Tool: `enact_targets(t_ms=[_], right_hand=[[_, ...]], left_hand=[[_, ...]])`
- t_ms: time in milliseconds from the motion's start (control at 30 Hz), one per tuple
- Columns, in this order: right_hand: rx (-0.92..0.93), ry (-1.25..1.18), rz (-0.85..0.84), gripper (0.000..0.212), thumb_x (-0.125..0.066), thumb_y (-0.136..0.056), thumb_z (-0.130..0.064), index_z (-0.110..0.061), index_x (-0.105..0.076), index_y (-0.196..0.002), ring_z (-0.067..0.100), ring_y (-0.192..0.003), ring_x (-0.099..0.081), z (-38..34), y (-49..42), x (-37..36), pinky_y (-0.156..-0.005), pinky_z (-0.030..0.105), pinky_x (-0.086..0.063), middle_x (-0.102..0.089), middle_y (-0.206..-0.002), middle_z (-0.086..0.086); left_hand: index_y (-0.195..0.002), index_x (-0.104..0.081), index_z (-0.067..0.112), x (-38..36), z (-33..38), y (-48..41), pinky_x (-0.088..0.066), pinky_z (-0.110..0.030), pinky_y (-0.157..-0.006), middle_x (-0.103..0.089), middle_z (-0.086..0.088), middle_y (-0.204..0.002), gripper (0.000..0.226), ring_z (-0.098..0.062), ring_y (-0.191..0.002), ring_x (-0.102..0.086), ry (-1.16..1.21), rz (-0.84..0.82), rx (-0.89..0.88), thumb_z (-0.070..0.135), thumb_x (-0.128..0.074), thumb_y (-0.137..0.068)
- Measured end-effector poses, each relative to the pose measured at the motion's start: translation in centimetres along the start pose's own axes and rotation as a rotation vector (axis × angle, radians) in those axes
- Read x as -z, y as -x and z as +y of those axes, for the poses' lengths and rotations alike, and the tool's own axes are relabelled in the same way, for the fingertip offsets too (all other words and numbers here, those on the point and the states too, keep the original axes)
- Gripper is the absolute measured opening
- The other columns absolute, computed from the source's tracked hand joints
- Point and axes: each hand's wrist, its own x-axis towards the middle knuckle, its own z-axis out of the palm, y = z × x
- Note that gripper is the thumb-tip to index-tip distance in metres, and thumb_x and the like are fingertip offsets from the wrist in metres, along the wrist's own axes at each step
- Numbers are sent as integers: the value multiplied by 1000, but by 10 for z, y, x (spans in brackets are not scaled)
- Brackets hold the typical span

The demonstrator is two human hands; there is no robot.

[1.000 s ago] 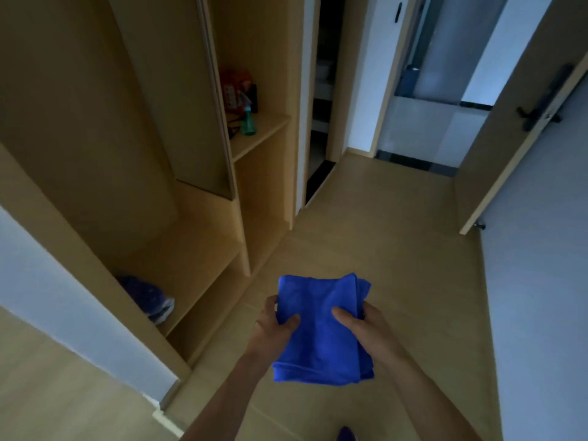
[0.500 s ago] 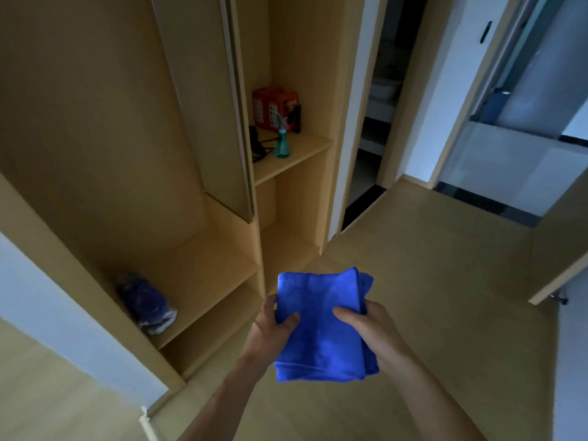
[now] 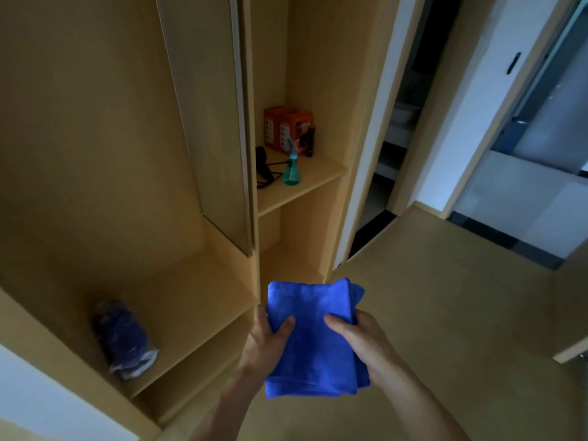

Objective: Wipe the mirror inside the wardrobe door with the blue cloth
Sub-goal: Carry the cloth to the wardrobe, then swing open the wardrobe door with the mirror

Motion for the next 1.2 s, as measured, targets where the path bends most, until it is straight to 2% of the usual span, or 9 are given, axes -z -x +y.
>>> enact_targets(t_ms=[133,233,333,533,733,967,1100,1167,1200], right_hand=[[24,49,-4,14,-69,-91,-32,-21,-73,-98,13,-82,-75,-39,-51,-10,-82,37,-60,-78,-90,-4],[52,68,-6,14,-70,-90,-33,-23,-72,-99,12,-83,-75,-65,-83,-25,-78,34,-60,-78,-92,-5],[79,82,-44,11,-69,-91,-30,-23,-73,-97,10,-80,-74,-86,-106,-46,-68,26,-55,-78,-92,-4],[99,100,-165,17,-68,-94,-28,-21,-68,-109,16,-90,-73,-121,-147,-89,-72,28,-54,-76,-102,0],[106,104,-248,25,-66,-96,-29,-22,-60,-119,17,-99,-66,-140,-186,-108,-83,34,-52,-69,-110,-2],[176,144,-385,17,-63,-97,-28,-40,-55,-106,7,-94,-62,-161,-250,-101,-71,26,-48,-64,-106,-13],[193,231,-484,29,-62,-98,-30,-36,-52,-124,12,-106,-61,-176,-290,-79,-84,32,-51,-62,-122,-7],[212,293,-512,36,-61,-98,-29,-31,-51,-133,13,-108,-60,-187,-310,-68,-90,34,-51,-60,-126,-3],[219,320,-532,38,-61,-99,-29,-28,-51,-135,13,-107,-61,-192,-319,-64,-88,32,-52,-60,-126,-2]], left_hand=[[-101,-52,18,13,16,-52,-54,-31,-70,-68,-1,-97,21,-14,-85,-67,17,47,10,32,-67,-96],[-101,-53,18,34,27,-85,-50,-28,-67,-68,-1,-96,19,-15,-83,-66,20,87,-11,32,-67,-96],[-105,-54,17,60,37,-107,-54,-33,-72,-68,0,-100,21,-15,-87,-67,17,129,-22,33,-65,-97],[-109,-53,20,100,44,-131,-58,-46,-82,-69,1,-102,22,-18,-91,-69,50,253,-7,34,-64,-97],[-109,-53,24,117,54,-150,-55,-32,-70,-68,4,-101,23,-12,-87,-67,21,369,-9,38,-64,-96],[-128,-45,28,106,80,-185,-50,-28,-67,-63,11,-109,38,-10,-93,-64,-25,488,24,40,-63,-96],[-141,-32,42,87,98,-203,-47,-24,-65,-58,15,-111,52,-3,-91,-60,-49,571,6,36,-61,-98],[-144,-27,53,79,110,-210,-49,-29,-69,-56,20,-109,59,-8,-93,-61,-86,598,-24,31,-58,-100],[-142,-30,58,75,115,-212,-50,-32,-73,-57,25,-108,58,-9,-96,-61,-106,613,-26,29,-57,-100]])
